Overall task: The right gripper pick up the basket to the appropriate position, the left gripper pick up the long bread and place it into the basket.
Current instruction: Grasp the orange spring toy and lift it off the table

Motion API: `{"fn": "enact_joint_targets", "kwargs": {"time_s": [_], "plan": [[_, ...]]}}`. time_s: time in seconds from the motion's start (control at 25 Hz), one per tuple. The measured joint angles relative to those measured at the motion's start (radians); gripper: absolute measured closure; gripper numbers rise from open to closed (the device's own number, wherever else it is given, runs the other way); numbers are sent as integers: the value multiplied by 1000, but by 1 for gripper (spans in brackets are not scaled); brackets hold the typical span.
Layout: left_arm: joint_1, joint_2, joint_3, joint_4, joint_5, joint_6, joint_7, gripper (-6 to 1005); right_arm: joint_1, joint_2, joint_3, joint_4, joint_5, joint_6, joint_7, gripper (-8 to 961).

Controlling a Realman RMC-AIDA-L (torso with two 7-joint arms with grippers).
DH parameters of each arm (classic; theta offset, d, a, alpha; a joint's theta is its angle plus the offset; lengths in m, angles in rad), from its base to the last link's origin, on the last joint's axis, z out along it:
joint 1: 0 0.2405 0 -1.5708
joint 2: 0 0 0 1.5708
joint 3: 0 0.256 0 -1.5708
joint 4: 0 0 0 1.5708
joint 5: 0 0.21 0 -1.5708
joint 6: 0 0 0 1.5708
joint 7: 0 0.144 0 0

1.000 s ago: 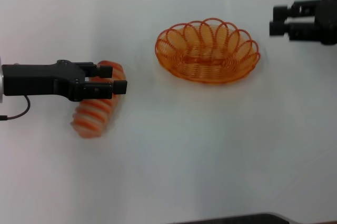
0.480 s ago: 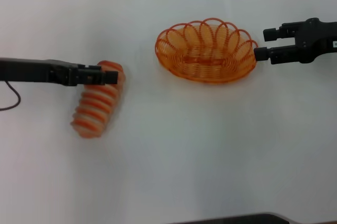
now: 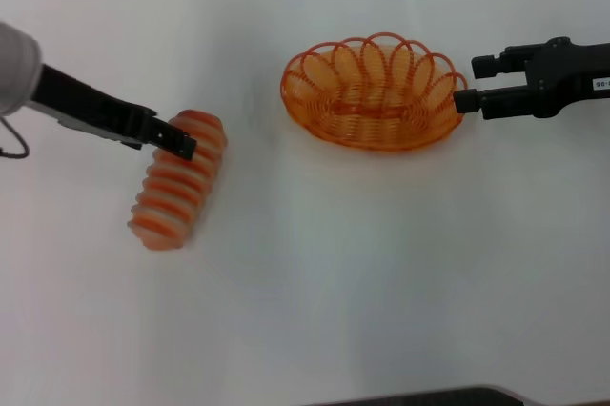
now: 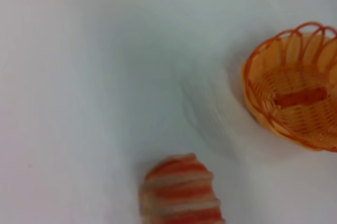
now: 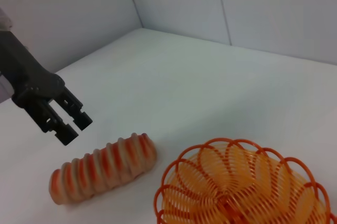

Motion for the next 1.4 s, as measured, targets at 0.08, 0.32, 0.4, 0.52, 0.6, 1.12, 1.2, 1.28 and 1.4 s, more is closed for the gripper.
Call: {"fn": "enact_joint_targets", "kwargs": {"time_s": [0.08, 0.32, 0.4, 0.52, 0.6, 1.12, 1.2, 1.28, 1.4], "plan": [[-18, -2, 35, 1, 7, -4, -44, 250, -2, 2, 0, 0, 0, -1, -1, 207], [-54, -2, 88, -27, 32, -37, -121, 247, -5, 4, 0, 0, 2, -6, -5, 208], [-72, -3, 124, -51, 85, -61, -157, 242, -6, 5, 0, 0, 2, -6, -11, 208], [-99, -5, 163, -86, 153, -87, -198, 236, -5, 6, 2, -1, 5, -6, -14, 209], [-109, -6, 190, -101, 169, -103, -219, 235, -5, 6, 4, -1, 6, -3, -14, 209], [-136, -12, 292, -186, 181, -163, -270, 235, 0, 7, 9, 2, 6, 9, -15, 212], [-138, -13, 294, -202, 185, -174, -274, 236, 0, 8, 9, 3, 6, 10, -15, 212], [-141, -13, 296, -220, 188, -183, -277, 237, 0, 8, 8, 3, 6, 11, -15, 212], [-144, -13, 307, -238, 191, -196, -279, 239, 2, 12, 5, 5, 6, 11, -15, 213]]}}
